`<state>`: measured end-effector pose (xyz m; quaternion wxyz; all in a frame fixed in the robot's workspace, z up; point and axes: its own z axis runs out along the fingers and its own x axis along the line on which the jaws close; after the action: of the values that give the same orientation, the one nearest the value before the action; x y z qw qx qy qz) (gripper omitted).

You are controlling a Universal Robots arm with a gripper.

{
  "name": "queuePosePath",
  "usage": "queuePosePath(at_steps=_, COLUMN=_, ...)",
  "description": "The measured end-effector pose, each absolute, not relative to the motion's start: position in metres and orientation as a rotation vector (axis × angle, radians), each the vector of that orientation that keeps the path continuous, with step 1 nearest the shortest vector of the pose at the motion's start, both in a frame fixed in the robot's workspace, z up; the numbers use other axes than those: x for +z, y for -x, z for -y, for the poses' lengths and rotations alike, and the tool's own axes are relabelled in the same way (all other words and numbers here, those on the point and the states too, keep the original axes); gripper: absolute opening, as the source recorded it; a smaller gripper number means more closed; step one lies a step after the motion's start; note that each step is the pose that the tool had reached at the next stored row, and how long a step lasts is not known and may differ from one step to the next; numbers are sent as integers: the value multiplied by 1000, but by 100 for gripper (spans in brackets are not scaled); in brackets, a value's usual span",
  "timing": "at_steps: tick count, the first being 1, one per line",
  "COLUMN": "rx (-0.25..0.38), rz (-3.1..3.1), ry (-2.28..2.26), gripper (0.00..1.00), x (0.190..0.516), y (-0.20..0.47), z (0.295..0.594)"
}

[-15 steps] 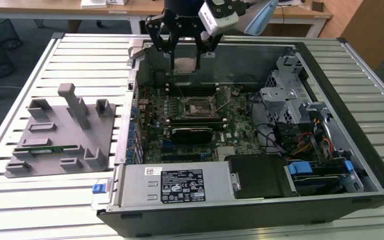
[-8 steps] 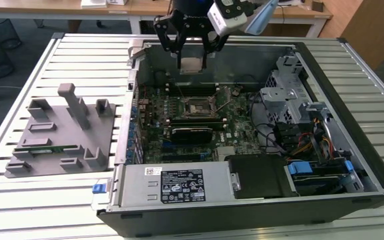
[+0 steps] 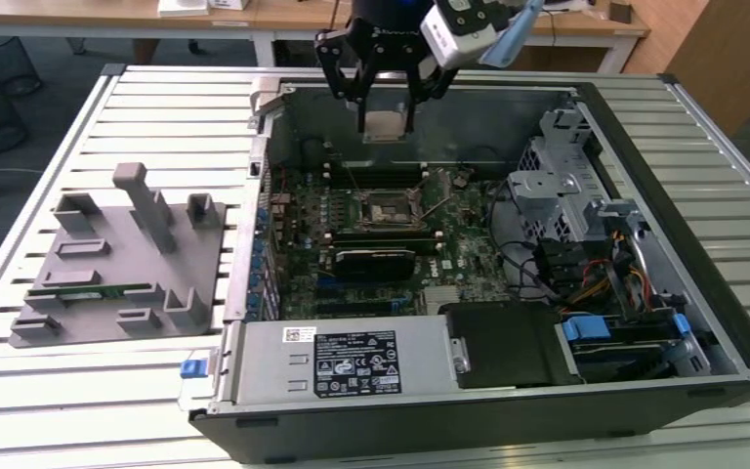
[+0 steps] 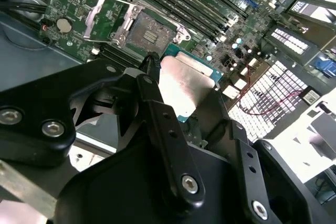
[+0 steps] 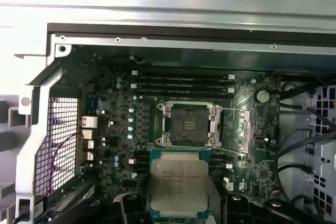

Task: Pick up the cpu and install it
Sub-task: 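Pick up the cpu and move it towards the insertion slot, then place the cpu into insertion slot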

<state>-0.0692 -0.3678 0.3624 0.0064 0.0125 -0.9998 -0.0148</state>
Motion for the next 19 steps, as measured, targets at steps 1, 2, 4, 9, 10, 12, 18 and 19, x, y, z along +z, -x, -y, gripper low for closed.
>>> queuePosePath(at_steps=1, rx=-46, rz=3128, ry=-39, gripper=53, x=362, y=68, z=368)
queuePosePath(at_steps=2, rx=-46, rz=3128, ry=-39, gripper=53, x=362, y=68, z=367)
queuePosePath(at_steps=4, rx=-46, rz=3128, ry=-39, gripper=53, x=361, y=65, z=366)
queuePosePath(at_steps=9, rx=-46, rz=3128, ry=-39, gripper=53, x=361, y=61, z=366)
queuePosePath(at_steps=10, rx=-46, rz=3128, ry=-39, gripper=53, x=361, y=60, z=366)
queuePosePath(at_steps=12, rx=-46, rz=3128, ry=-38, gripper=53, x=361, y=59, z=366)
queuePosePath(at_steps=18, rx=-46, rz=3129, ry=1, gripper=53, x=360, y=57, z=365)
queuePosePath(at_steps=19, rx=-46, rz=3129, ry=23, gripper=53, x=360, y=57, z=366)
